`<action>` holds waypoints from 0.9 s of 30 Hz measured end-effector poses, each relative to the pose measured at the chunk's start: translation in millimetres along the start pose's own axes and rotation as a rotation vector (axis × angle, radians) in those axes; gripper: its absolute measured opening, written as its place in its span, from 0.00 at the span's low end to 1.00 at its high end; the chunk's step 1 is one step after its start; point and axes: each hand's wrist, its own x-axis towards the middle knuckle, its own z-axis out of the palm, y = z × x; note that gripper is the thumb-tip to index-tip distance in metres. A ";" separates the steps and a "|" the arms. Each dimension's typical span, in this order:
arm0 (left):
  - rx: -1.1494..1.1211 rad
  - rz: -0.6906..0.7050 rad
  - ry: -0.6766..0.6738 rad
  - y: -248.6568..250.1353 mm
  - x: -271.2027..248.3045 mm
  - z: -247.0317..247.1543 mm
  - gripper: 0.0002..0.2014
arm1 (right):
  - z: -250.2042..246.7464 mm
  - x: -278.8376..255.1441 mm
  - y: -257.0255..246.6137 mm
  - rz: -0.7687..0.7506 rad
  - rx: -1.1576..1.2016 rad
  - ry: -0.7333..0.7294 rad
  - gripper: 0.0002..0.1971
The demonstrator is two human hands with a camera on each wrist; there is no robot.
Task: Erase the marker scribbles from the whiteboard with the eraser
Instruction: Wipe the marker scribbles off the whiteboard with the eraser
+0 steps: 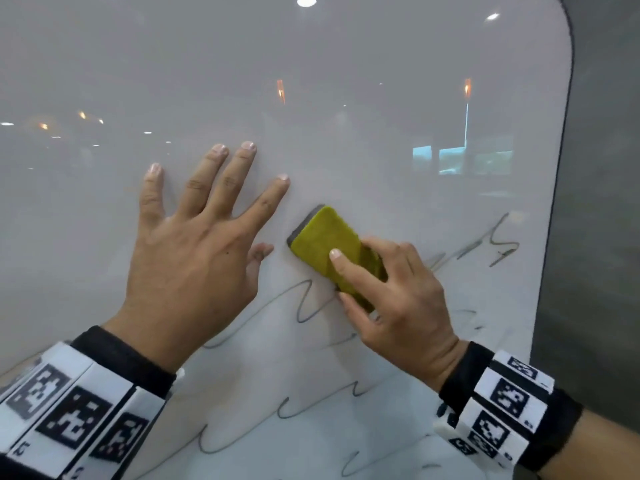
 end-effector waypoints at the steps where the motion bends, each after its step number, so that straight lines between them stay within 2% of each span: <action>1: 0.001 -0.006 -0.002 -1.9 -2.0 -0.1 0.33 | -2.2 2.5 1.8 -0.041 0.002 -0.016 0.21; 3: -0.001 -0.016 -0.008 -5.0 -5.5 -0.7 0.33 | -6.9 10.9 13.6 -0.048 -0.020 0.004 0.21; 6: -0.004 -0.023 -0.022 -9.0 -10.2 -1.3 0.34 | -11.6 28.3 28.3 0.170 -0.015 0.114 0.23; 8: -0.004 -0.027 -0.026 -11.4 -13.1 -1.3 0.34 | -6.9 29.1 15.5 0.239 -0.002 0.141 0.23; 9: -0.004 -0.030 -0.027 -12.3 -14.5 -1.1 0.33 | -3.0 25.3 4.0 0.214 0.006 0.127 0.24; 12: 0.005 -0.033 -0.031 -14.2 -18.9 -1.1 0.33 | 6.5 7.3 -26.4 -0.011 0.041 0.007 0.22; 14: 0.003 -0.031 -0.035 -16.4 -22.0 -1.2 0.34 | 5.6 7.3 -25.4 -0.068 0.050 -0.023 0.21; 17: -0.004 -0.026 -0.044 -20.7 -28.7 -0.6 0.34 | 5.5 14.1 -11.5 0.083 0.034 0.073 0.22; 20: -0.002 -0.012 -0.048 -26.5 -36.5 -0.4 0.34 | 13.5 6.8 -27.3 0.189 0.057 0.129 0.22; 21: -0.001 -0.004 -0.047 -28.4 -38.9 -0.2 0.35 | 17.9 0.1 -39.4 0.160 0.071 0.111 0.23; 24: -0.003 0.014 -0.044 -32.9 -43.7 -1.2 0.35 | 24.8 -19.3 -62.3 -0.078 0.082 -0.012 0.22; 26: -0.005 0.017 -0.052 -35.3 -46.1 -2.5 0.37 | 20.0 -16.7 -51.8 -0.157 0.081 -0.055 0.20; 27: -0.008 0.015 -0.052 -36.4 -46.9 -3.1 0.37 | 17.7 -13.1 -42.2 -0.149 0.062 -0.036 0.19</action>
